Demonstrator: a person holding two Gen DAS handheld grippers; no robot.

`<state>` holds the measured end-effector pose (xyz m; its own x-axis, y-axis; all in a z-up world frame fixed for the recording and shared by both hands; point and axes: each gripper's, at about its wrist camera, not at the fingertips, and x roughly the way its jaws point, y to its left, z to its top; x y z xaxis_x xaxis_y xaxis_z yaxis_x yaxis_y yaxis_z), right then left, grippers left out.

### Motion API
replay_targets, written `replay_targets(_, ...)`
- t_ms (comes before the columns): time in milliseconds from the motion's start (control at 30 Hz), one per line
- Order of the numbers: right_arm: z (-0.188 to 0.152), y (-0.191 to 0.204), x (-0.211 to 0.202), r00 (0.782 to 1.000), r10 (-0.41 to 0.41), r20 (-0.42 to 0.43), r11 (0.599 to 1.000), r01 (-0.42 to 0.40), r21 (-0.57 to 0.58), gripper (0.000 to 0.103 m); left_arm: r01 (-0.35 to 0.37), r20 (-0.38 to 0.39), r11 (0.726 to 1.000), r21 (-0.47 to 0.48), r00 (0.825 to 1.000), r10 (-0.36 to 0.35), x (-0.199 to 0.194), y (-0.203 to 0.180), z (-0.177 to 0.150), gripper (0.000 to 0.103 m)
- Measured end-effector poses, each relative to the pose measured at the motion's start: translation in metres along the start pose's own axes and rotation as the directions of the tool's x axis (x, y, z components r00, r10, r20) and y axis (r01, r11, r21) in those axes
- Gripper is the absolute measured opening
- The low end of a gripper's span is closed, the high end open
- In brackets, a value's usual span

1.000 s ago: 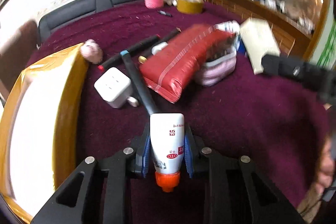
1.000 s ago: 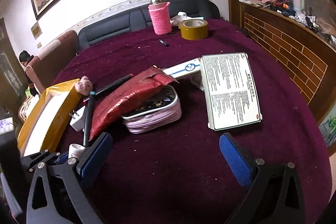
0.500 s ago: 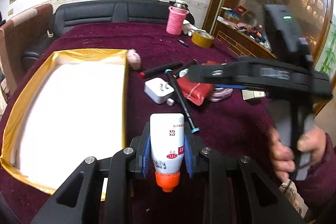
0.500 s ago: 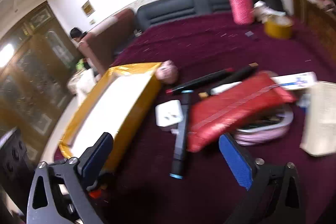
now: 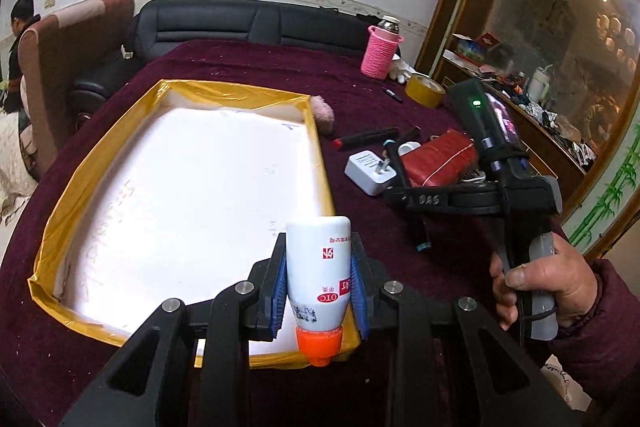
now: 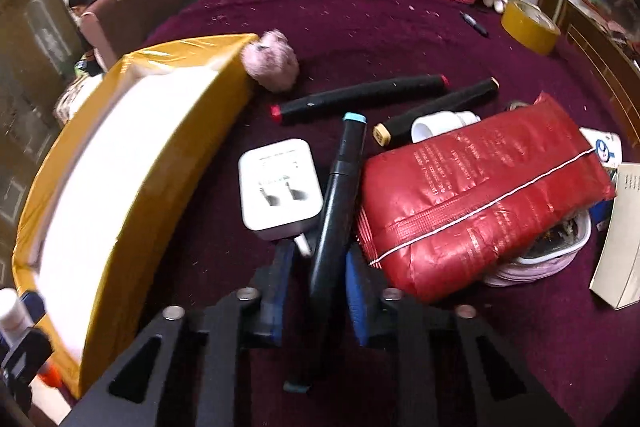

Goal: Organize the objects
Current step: 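Lower the glue tube into the yellow box while the right tool grasps a black marker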

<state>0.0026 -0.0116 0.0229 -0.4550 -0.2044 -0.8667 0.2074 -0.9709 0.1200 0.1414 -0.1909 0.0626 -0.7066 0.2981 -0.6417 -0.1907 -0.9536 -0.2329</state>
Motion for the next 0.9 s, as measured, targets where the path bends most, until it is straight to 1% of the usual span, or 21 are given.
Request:
replay_targets(67,0.002,-0.006,0.000,1.000,0.018,0.001,0.999,-0.018,0.029,0.017,-0.009,0.000,1.000,-0.012,1.000,0.009,-0.002,0.005,-0.001,0.026)
replay_targets(100,0.003,-0.009,0.000,0.999,0.040,0.004,0.998,-0.040,0.045,0.016,-0.012,0.000,1.000,-0.021,1.000,0.012,-0.003,0.009,-0.002,0.026)
replay_targets(200,0.000,-0.020,-0.008,0.991,0.135,0.018,0.986,-0.136,0.097,0.016,-0.017,-0.004,0.999,-0.046,1.000,0.017,-0.003,0.016,-0.003,0.026)
replay_targets(233,-0.002,-0.026,-0.011,0.984,0.180,0.019,0.976,-0.181,0.123,0.016,-0.017,-0.006,0.998,-0.055,1.000,0.017,-0.003,0.017,-0.003,0.026)
replay_targets(300,-0.006,-0.036,-0.016,0.966,0.256,0.028,0.952,-0.257,0.166,0.016,-0.022,-0.009,0.998,-0.065,1.000,0.021,-0.003,0.018,-0.002,0.026)
replay_targets(333,-0.008,-0.040,-0.019,0.954,0.297,0.037,0.936,-0.298,0.187,0.016,-0.025,-0.009,0.998,-0.066,1.000,0.025,-0.004,0.018,-0.001,0.026)
replay_targets(367,-0.011,-0.045,-0.025,0.934,0.353,0.052,0.910,-0.356,0.212,0.016,-0.030,-0.007,0.997,-0.065,1.000,0.029,-0.005,0.018,0.001,0.026)
replay_targets(400,-0.012,-0.048,-0.029,0.920,0.386,0.064,0.894,-0.390,0.222,0.016,-0.031,-0.007,0.997,-0.065,1.000,0.030,-0.005,0.018,0.003,0.026)
replay_targets(433,-0.011,-0.048,-0.036,0.908,0.413,0.073,0.880,-0.418,0.223,0.016,-0.029,-0.009,0.997,-0.065,1.000,0.029,-0.006,0.019,0.006,0.026)
replay_targets(467,-0.009,-0.046,-0.039,0.902,0.426,0.076,0.875,-0.431,0.219,0.016,-0.029,-0.011,0.998,-0.064,1.000,0.028,-0.006,0.019,0.010,0.026)
replay_targets(500,-0.005,-0.041,-0.045,0.890,0.449,0.077,0.866,-0.455,0.206,0.016,-0.032,-0.011,0.998,-0.060,0.999,0.032,-0.007,0.020,0.016,0.026)
replay_targets(533,-0.002,-0.038,-0.047,0.885,0.460,0.078,0.862,-0.466,0.200,0.016,-0.039,-0.011,0.998,-0.054,0.999,0.039,-0.007,0.021,0.022,0.026)
replay_targets(567,0.005,-0.031,-0.051,0.873,0.481,0.077,0.853,-0.486,0.190,0.017,-0.047,-0.007,0.998,-0.045,0.999,0.047,-0.006,0.021,0.030,0.026)
replay_targets(600,0.010,-0.025,-0.053,0.867,0.493,0.075,0.848,-0.497,0.183,0.017,-0.053,-0.002,0.998,-0.036,0.999,0.053,-0.006,0.022,0.039,0.026)
replay_targets(667,0.023,-0.009,-0.054,0.859,0.507,0.069,0.843,-0.511,0.167,0.017,-0.066,0.006,0.998,-0.021,0.998,0.066,-0.002,0.026,0.057,0.026)
replay_targets(733,0.040,0.008,-0.052,0.859,0.508,0.062,0.846,-0.511,0.149,0.017,-0.081,0.009,0.997,-0.013,0.997,0.081,0.006,0.033,0.076,0.026)
replay_targets(767,0.048,0.017,-0.049,0.862,0.503,0.058,0.851,-0.506,0.140,0.017,-0.078,0.003,0.997,-0.021,0.997,0.078,0.013,0.038,0.085,0.026)
replay_targets(867,0.070,0.043,-0.035,0.872,0.488,0.031,0.864,-0.488,0.126,0.017,-0.058,-0.045,0.995,-0.076,0.997,0.055,0.038,0.059,0.107,0.026)
replay_targets(900,0.077,0.052,-0.028,0.880,0.474,0.021,0.873,-0.473,0.117,0.017,-0.055,-0.057,0.994,-0.093,0.997,0.049,0.045,0.065,0.111,0.026)
